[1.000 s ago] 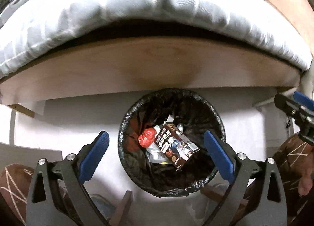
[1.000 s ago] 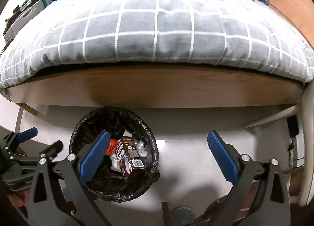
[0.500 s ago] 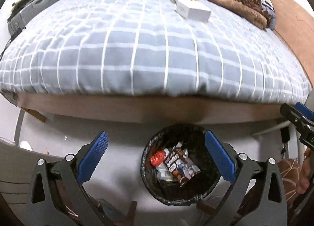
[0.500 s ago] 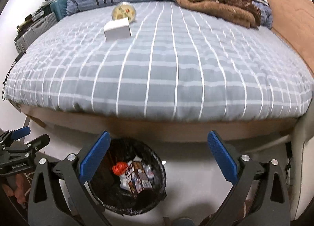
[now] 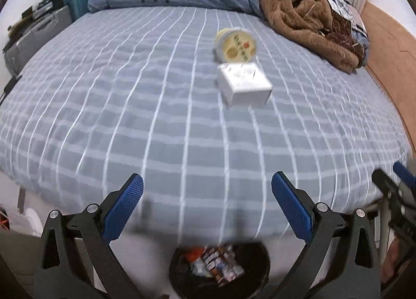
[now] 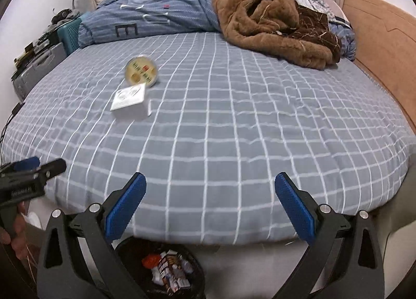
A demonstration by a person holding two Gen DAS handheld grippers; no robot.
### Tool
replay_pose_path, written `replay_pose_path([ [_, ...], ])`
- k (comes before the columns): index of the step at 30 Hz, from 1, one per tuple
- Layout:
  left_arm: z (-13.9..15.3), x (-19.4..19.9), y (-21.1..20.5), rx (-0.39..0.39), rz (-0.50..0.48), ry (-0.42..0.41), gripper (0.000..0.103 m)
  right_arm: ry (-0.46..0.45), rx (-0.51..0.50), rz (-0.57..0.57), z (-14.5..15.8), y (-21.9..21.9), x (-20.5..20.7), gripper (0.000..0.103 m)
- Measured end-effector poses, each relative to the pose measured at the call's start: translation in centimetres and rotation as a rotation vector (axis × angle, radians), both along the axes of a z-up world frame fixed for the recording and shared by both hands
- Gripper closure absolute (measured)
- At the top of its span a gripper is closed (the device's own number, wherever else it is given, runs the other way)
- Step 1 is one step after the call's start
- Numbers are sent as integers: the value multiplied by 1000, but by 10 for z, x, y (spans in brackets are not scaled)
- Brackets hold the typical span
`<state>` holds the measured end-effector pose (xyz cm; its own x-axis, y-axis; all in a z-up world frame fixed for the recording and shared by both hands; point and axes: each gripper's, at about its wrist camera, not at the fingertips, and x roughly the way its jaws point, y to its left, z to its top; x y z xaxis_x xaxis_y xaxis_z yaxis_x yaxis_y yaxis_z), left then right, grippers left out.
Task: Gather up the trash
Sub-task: 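Raise both open tools from the bin back toward the bed, then grasp the white earphone box with the left tool while the right tool grasps the yellow cup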
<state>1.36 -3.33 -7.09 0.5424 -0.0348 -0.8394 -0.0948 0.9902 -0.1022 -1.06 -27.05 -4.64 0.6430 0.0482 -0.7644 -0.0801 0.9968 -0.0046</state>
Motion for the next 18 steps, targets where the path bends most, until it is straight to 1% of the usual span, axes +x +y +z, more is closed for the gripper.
replay_pose_path([
  [4,0,46,-20,24,-5,-5,6,1,-10,-13,0,-13,24,8],
  [10,-17,103,-38,19,10,20,6,21,-1,-63,-5,-38,49,8],
  [15,-26,130,-47,14,15,31,6,43,-15,-76,-16,-50,66,8],
  [18,-33,144,-55,44,9,35,6,54,-16,-85,-22,-52,75,8],
])
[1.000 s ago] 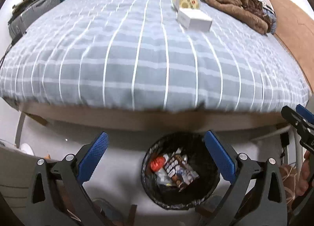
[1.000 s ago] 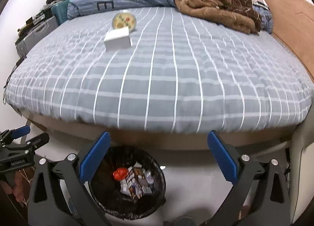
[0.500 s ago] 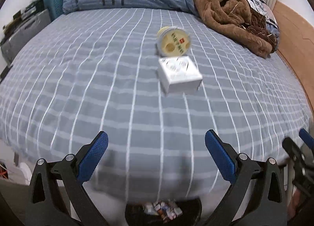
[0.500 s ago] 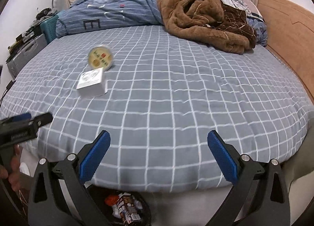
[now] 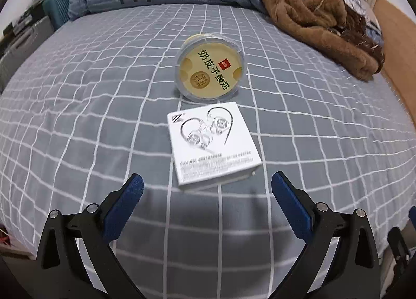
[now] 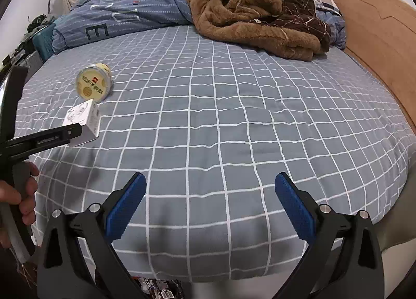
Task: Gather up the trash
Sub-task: 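Grasp the white earphone box with the left tool while the right tool grasps the yellow cup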
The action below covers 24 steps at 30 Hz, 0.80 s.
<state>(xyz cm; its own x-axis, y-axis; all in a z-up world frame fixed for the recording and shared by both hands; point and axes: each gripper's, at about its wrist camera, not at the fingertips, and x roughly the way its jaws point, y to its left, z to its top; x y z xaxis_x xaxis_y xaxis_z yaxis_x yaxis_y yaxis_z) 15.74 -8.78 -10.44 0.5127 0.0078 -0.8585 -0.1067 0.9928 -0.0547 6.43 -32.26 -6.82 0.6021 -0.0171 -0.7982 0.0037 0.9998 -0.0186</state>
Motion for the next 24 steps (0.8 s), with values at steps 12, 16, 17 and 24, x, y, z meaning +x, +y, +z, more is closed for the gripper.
replay_pose_path([
  [12,-17,21,-6,15,-34,20,29,6,-4,55,-6,30,39,8],
  [16,-10,14,7,-18,-38,10,30,-6,-8,87,-2,50,53,8],
  [17,-8,11,11,-24,-40,7,30,-7,-6,98,-1,56,57,8],
  [24,20,-16,74,-32,-8,-36,30,-50,15,200,7,119,90,8],
])
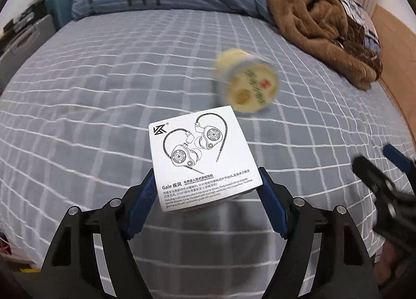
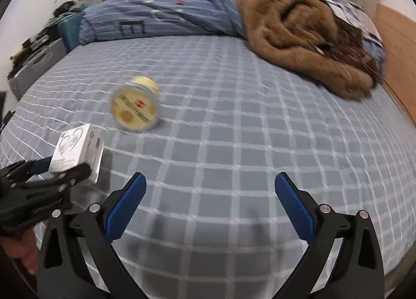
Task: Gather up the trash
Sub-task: 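Grasp the white earphone box with the left tool while the right tool grasps the yellow cup, then lift the earphone box and yellow cup off the bed and carry them toward the bin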
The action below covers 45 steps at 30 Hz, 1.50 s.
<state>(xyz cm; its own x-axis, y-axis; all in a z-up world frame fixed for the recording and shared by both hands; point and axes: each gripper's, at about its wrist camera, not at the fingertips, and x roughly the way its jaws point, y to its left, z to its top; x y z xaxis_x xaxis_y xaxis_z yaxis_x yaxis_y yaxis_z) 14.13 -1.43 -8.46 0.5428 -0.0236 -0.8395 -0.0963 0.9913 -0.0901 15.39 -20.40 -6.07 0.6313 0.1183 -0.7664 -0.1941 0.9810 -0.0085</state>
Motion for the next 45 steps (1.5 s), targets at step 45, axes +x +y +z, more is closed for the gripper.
replay_pose_path([
  [45,4,-48,88,-16,55,-9,29,-53,38,24,5,97,53,21],
])
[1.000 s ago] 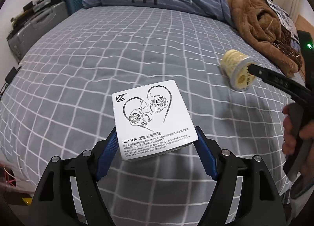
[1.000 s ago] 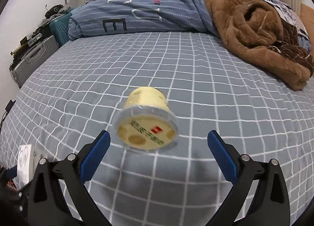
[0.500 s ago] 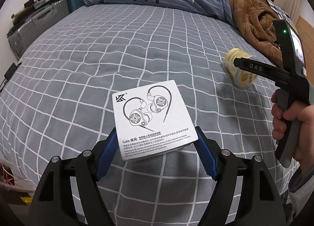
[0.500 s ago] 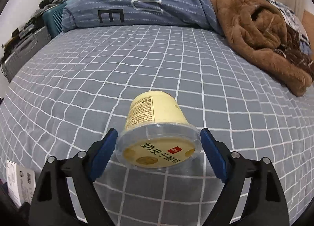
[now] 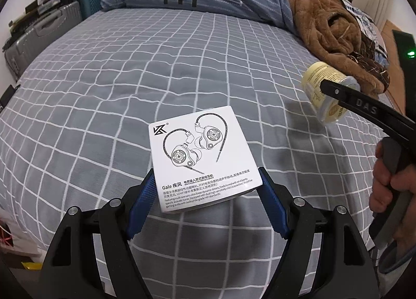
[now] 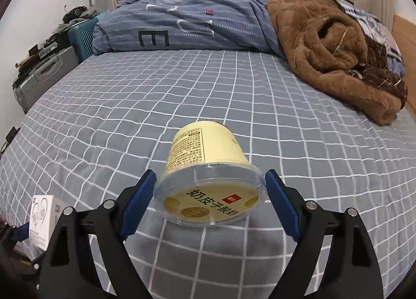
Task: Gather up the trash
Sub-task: 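Lift the earphone box and yellow cup off the bed and carry them toward the bin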
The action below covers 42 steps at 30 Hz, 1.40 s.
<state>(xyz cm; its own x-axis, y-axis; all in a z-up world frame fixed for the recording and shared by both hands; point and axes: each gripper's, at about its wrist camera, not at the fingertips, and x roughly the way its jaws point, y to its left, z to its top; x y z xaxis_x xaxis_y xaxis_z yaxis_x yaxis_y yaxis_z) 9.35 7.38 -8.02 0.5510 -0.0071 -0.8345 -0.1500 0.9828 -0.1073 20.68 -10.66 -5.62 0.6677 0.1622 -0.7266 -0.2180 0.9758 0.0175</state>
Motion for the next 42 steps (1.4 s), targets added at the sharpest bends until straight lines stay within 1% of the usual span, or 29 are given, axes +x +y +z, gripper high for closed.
replay_pose_path([
  [5,4,-4,-10,-1,-13,-7,29,-15,0,-3,12,-9,-15,21],
  [12,14,-16,-19,-3,-25,-20,29,-27,-1,-10,26,-22,-48,21],
  [15,22,-25,-22,-4,-12,-34,29,-40,-4,-7,33,-29,-62,21],
  [24,38,-48,-41,-7,-44,-64,29,-66,20,-24,58,-53,-106,21],
  [30,48,-65,-55,-7,-66,-75,29,-60,21,-33,63,-66,-131,21],
  [42,58,-100,-75,-9,-105,-88,29,-59,35,-56,70,-88,-183,21],
])
